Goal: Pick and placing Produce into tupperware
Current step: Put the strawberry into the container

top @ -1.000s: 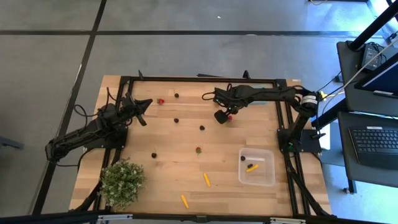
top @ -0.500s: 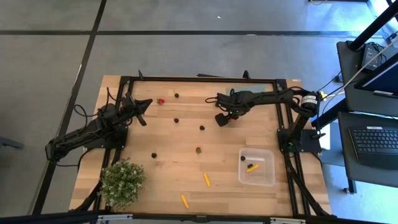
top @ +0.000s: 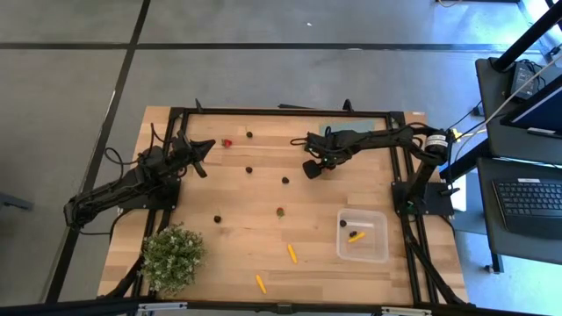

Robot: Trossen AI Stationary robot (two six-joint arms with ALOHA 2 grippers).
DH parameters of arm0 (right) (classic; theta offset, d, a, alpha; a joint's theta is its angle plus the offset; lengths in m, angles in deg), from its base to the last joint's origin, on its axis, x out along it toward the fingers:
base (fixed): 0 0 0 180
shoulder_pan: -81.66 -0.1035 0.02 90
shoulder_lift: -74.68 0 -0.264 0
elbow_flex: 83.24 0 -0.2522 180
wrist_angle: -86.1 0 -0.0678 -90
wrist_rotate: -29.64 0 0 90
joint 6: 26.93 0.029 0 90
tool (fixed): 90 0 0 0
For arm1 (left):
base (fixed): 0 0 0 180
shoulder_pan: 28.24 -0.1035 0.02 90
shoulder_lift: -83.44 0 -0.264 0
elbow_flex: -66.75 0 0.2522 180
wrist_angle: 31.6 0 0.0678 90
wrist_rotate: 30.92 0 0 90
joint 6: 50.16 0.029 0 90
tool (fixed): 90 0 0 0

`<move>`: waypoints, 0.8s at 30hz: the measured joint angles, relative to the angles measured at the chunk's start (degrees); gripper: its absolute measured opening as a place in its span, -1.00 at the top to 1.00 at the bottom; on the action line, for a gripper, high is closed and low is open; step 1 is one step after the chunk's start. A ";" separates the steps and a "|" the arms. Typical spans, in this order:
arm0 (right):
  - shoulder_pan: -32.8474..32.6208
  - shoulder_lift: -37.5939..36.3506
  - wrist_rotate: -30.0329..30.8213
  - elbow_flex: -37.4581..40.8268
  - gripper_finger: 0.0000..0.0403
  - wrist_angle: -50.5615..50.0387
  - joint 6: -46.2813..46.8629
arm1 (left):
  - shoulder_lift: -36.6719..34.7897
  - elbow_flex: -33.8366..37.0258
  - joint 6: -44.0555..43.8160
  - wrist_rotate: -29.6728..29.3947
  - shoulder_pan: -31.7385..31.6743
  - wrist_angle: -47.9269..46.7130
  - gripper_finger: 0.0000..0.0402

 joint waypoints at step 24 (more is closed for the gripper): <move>0.00 0.02 0.02 0.00 0.20 -0.89 -1.62 | -0.01 0.00 0.00 0.00 0.00 0.00 1.00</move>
